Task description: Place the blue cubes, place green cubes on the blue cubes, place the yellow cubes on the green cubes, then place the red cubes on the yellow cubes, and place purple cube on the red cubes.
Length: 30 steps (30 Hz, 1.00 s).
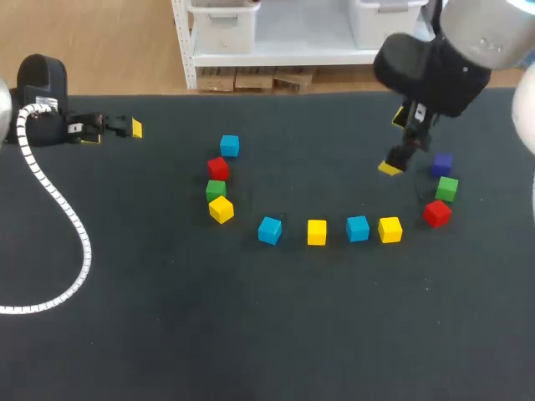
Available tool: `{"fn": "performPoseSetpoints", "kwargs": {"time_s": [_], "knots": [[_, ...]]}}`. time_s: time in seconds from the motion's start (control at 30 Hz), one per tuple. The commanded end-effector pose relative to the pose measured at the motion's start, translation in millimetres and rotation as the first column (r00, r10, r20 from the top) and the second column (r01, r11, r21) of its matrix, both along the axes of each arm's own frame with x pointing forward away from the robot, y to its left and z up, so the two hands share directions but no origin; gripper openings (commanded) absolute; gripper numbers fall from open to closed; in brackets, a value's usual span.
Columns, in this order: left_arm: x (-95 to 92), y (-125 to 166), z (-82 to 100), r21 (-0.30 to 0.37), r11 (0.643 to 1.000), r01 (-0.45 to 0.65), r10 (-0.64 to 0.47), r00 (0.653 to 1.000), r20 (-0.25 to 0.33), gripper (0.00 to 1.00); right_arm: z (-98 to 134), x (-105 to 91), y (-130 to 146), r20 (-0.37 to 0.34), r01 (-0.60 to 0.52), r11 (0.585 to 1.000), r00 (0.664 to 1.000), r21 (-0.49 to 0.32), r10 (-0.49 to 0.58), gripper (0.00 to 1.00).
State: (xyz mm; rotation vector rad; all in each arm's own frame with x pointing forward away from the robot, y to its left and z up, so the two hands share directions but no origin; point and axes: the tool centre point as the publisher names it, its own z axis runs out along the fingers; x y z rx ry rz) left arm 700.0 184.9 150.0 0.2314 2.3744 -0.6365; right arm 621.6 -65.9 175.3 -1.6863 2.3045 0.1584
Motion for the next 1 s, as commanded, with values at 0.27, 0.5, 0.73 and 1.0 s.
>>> {"fn": "performPoseSetpoints", "kwargs": {"time_s": [0.27,0.5,0.73,1.0], "knots": [[0.0,0,0.0,0.000,1.000,0.000,0.000,1.000,0.000,1.00,-45,-17.0,13,-0.085,-0.190,0.978,0.980,-0.090,0.182,1.00],[0.0,0,0.0,0.000,1.000,0.000,0.000,1.000,0.000,1.00,-75,-15.4,13,-0.103,-0.268,0.948,0.962,-0.174,0.254,1.00],[0.0,0,0.0,0.000,1.000,0.000,0.000,1.000,0.000,1.00,-96,-13.3,13,-0.131,-0.271,0.945,0.959,-0.185,0.250,1.00],[0.0,0,0.0,0.000,1.000,0.000,0.000,1.000,0.000,1.00,-93,-9.6,14,-0.144,-0.268,0.950,0.958,-0.161,0.246,1.00]]}}
